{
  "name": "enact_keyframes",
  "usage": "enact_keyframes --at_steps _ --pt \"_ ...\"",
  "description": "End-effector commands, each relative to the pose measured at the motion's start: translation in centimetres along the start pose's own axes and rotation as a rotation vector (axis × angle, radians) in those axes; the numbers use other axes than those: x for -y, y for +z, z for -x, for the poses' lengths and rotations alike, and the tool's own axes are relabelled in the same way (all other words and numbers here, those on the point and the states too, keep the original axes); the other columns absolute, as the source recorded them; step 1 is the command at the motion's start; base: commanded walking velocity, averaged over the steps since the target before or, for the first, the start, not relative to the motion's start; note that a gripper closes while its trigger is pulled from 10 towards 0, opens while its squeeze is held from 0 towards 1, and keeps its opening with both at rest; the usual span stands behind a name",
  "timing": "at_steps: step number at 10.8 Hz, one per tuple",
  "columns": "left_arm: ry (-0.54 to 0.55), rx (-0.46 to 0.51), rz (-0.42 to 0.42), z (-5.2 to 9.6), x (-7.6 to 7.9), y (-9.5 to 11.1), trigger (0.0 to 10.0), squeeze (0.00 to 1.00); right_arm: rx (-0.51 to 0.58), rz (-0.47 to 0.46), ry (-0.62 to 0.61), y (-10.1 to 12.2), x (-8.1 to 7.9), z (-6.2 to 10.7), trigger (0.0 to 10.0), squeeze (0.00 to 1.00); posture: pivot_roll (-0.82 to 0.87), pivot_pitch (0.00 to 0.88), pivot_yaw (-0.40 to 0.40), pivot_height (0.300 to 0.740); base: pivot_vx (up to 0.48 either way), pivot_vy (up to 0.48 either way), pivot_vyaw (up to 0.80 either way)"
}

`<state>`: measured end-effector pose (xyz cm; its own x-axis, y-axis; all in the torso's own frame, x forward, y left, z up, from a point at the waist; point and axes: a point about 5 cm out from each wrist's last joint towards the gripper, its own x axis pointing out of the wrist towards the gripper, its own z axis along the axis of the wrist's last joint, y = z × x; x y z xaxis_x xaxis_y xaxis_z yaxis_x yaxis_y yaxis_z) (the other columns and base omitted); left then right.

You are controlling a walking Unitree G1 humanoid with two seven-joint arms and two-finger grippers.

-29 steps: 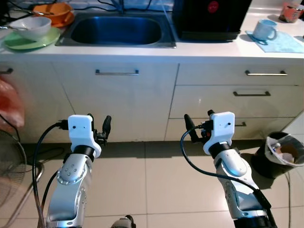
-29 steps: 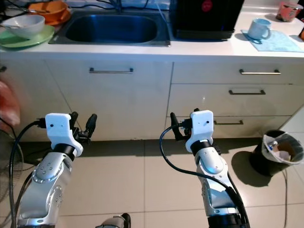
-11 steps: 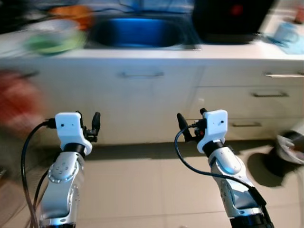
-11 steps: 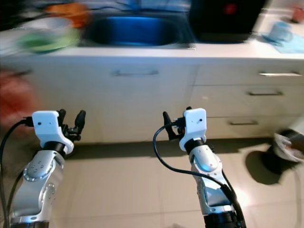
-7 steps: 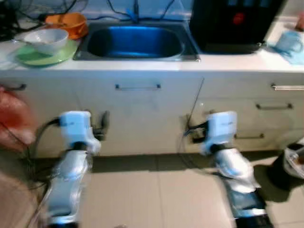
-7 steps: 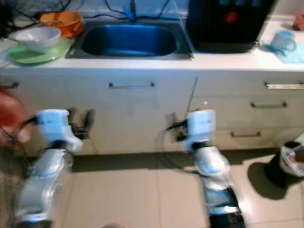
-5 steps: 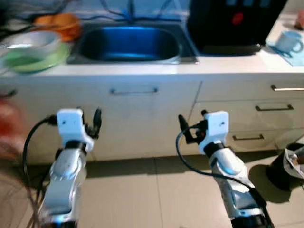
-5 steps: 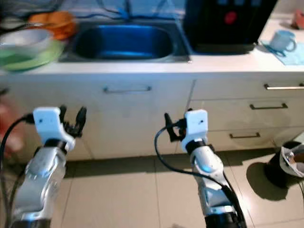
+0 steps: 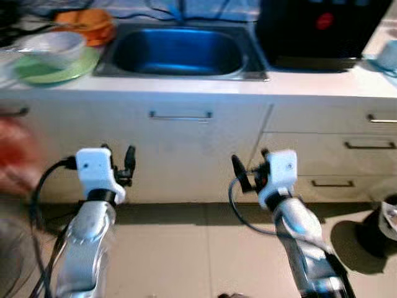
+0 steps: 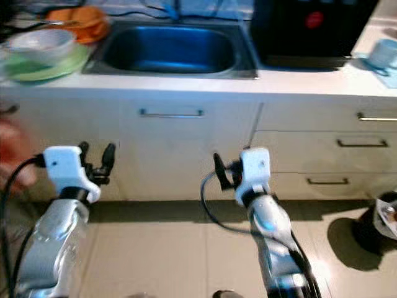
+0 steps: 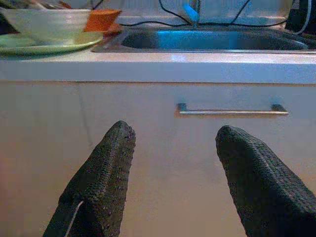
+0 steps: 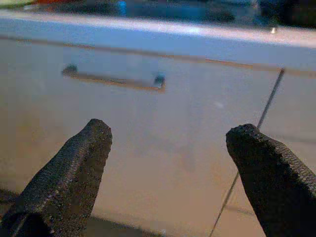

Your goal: Kitchen organization

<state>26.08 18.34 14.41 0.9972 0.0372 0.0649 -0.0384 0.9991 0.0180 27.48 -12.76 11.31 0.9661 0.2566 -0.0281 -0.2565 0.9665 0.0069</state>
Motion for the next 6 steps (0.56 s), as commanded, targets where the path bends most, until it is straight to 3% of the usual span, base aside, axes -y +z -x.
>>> enact_keyframes --at_steps 1,3,6 --pt "-0.001 -0.015 -0.004 0.4 0.2 -0.1 10.0 0.0 -0.001 -0.007 -0.004 0.2 0.0 0.5 10.0 0.0 0.04 0.147 -0.019 0.74 0.0 0.0 0.0" --pt "-0.018 -0.047 -0.001 1.3 0.5 -0.4 10.0 0.0 -0.032 -0.004 0.001 -0.4 -0.1 1.6 10.0 0.0 0.03 0.19 -0.022 0.74 0.0 0.0 0.0" --pt "-0.03 -0.054 -0.009 1.4 0.4 0.0 10.0 0.0 -0.044 -0.004 0.009 -0.3 -0.2 1.7 10.0 0.0 0.04 0.216 -0.02 0.74 0.0 0.0 0.0"
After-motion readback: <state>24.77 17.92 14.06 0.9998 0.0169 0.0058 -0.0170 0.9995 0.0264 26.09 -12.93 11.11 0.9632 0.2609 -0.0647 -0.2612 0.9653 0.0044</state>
